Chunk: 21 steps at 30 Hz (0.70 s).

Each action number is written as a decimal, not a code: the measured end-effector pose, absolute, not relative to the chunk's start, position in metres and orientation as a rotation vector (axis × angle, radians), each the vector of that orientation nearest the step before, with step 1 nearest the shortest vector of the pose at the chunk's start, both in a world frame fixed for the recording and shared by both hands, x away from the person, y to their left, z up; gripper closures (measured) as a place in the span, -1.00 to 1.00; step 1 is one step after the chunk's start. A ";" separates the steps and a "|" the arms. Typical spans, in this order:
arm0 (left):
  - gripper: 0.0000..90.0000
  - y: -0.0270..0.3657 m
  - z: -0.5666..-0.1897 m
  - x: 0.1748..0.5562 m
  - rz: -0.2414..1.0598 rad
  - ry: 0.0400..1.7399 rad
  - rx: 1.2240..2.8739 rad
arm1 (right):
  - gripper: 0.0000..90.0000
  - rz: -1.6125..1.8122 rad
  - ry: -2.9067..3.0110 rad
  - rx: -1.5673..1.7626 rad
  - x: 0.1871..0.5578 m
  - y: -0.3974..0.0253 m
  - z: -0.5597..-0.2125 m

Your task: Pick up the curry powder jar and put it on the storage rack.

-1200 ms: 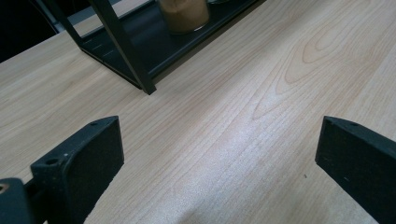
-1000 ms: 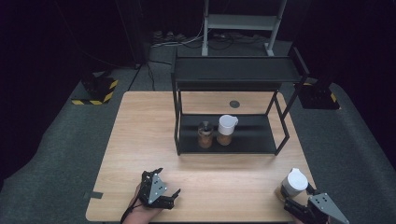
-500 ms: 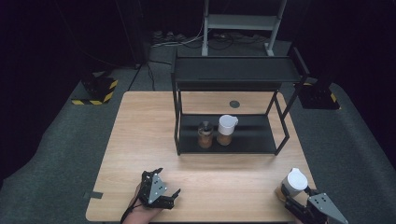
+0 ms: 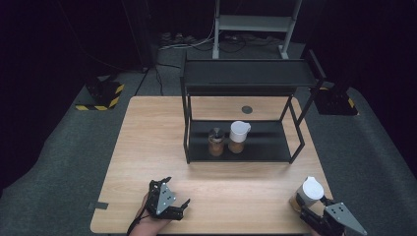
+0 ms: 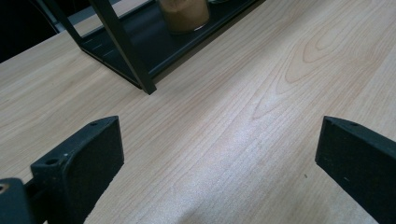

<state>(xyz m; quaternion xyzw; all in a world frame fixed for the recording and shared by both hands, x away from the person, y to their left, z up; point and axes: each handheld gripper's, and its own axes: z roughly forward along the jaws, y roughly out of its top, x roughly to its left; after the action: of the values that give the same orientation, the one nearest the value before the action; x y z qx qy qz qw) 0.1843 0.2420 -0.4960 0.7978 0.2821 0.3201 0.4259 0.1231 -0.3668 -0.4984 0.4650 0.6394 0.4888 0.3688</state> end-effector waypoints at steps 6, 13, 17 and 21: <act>-0.97 0.242 -0.496 0.184 0.799 0.706 1.994 | -0.33 1.259 1.649 1.174 0.125 -0.364 -0.497; -0.97 0.243 -0.496 0.185 0.796 0.705 1.994 | -0.33 1.270 1.645 1.153 0.127 -0.360 -0.497; -0.97 0.243 -0.496 0.185 0.794 0.705 1.995 | -0.33 1.280 1.639 1.146 0.129 -0.359 -0.496; -0.97 0.243 -0.496 0.185 0.792 0.703 1.996 | -0.33 1.284 1.639 1.142 0.130 -0.358 -0.496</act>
<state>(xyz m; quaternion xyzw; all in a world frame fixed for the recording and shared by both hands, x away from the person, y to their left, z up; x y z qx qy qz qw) 0.1852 0.2428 -0.4956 0.7987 0.2815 0.3172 0.4269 0.1301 -0.3576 -0.4962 0.4459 0.6400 0.5014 0.3744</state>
